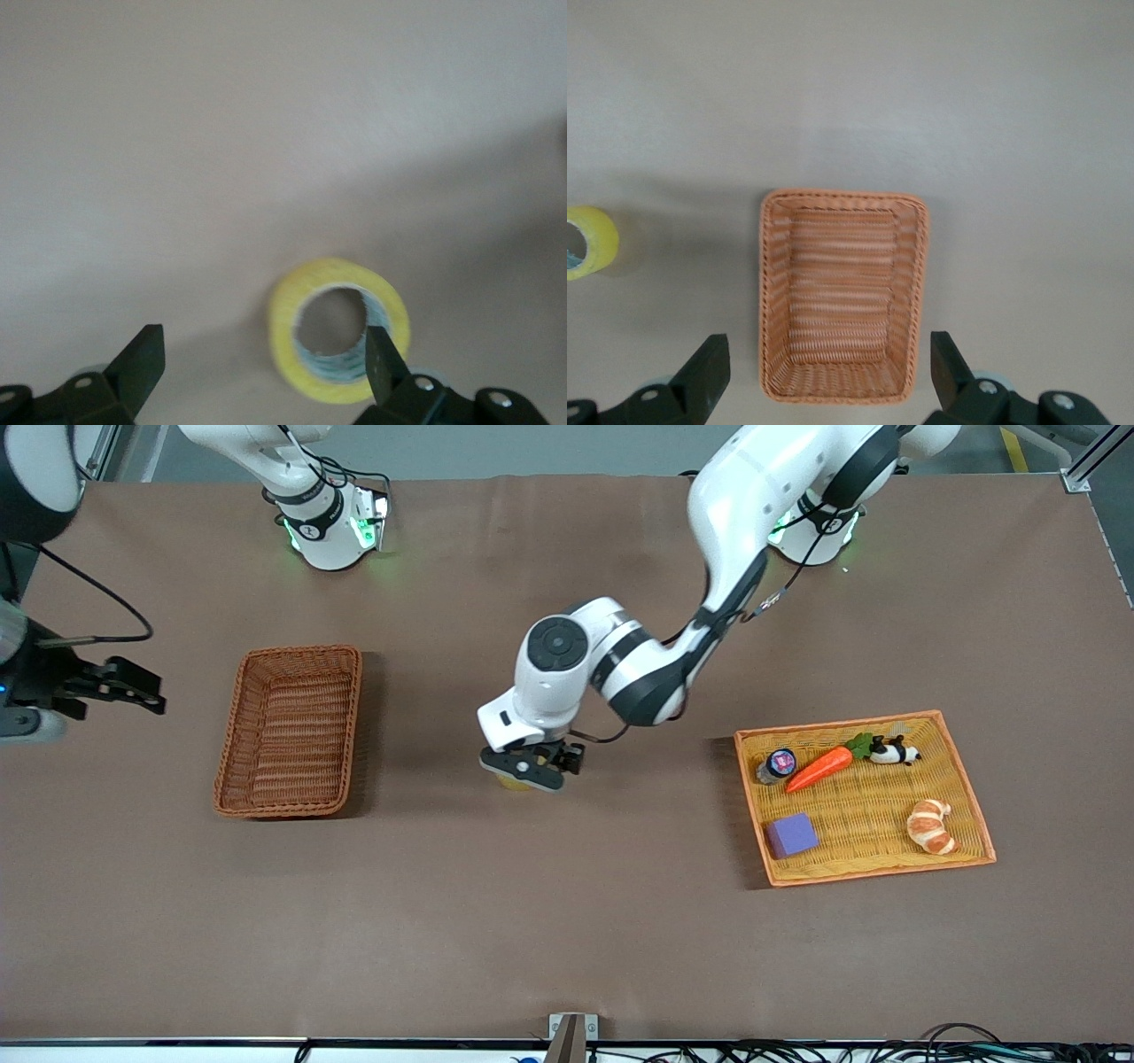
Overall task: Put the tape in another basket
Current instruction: 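Set the tape down with the left gripper while the right gripper reaches it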
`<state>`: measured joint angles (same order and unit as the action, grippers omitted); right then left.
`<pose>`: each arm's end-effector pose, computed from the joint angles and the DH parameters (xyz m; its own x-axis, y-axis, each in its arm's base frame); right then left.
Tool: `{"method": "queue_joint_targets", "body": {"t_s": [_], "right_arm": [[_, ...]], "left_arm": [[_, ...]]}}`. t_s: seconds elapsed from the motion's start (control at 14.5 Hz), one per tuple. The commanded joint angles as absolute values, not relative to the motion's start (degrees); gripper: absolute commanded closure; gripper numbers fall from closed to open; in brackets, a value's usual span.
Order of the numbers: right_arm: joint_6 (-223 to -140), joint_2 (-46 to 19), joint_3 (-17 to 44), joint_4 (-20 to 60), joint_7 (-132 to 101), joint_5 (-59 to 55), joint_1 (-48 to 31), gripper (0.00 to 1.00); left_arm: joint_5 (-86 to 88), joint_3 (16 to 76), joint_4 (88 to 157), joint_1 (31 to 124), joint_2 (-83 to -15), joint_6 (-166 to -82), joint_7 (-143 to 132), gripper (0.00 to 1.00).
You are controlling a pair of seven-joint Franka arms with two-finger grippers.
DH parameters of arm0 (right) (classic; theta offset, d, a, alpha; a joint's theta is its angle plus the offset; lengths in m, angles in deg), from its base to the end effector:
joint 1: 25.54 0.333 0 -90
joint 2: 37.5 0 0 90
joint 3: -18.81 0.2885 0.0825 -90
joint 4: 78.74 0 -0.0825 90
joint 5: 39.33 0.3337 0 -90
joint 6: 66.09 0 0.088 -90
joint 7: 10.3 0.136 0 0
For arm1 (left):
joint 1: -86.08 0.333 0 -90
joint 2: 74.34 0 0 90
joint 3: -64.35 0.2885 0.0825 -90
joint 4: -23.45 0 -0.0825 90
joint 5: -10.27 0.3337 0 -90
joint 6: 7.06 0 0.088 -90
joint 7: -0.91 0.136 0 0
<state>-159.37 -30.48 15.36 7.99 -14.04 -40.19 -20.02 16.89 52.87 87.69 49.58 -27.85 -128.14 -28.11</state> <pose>0.5420 0.0193 0.5332 0.9947 0.1025 -0.0094 0.1026 -0.9945 0.0218 0.5174 -0.4989 0.3195 0.9455 -0.2884 0.1512 -0.3077 -0.9432 0.1254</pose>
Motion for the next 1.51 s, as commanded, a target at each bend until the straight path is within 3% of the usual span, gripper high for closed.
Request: {"method": "queue_joint_targets", "body": {"t_s": [0.0,0.21,0.34,0.96,1.44], "right_arm": [[-166.0,-31.1,15.2,14.1,-10.3,-39.4,-15.5,0.00],[-173.9,-29.0,15.1,19.4,-1.5,-39.9,-7.5,0.00],[-176.0,-26.1,15.1,20.1,0.2,-40.1,-3.5,0.00],[-189.1,-11.9,15.0,20.1,13.9,-40.6,10.6,0.00],[-200.6,-4.6,15.1,21.5,15.0,-40.6,12.8,0.00]], "left_arm": [[16.6,52.4,90.4,56.3,-36.8,-122.8,-27.0,0.00],[16.5,52.4,91.0,63.6,-45.3,-113.2,-26.9,0.00],[16.5,52.3,91.9,68.6,-49.4,-110.9,-26.6,0.00],[13.1,52.1,103.3,84.8,-61.3,-111.0,-14.5,0.00],[10.6,55.2,114.9,83.2,-71.2,-114.9,-12.5,0.00]]}}
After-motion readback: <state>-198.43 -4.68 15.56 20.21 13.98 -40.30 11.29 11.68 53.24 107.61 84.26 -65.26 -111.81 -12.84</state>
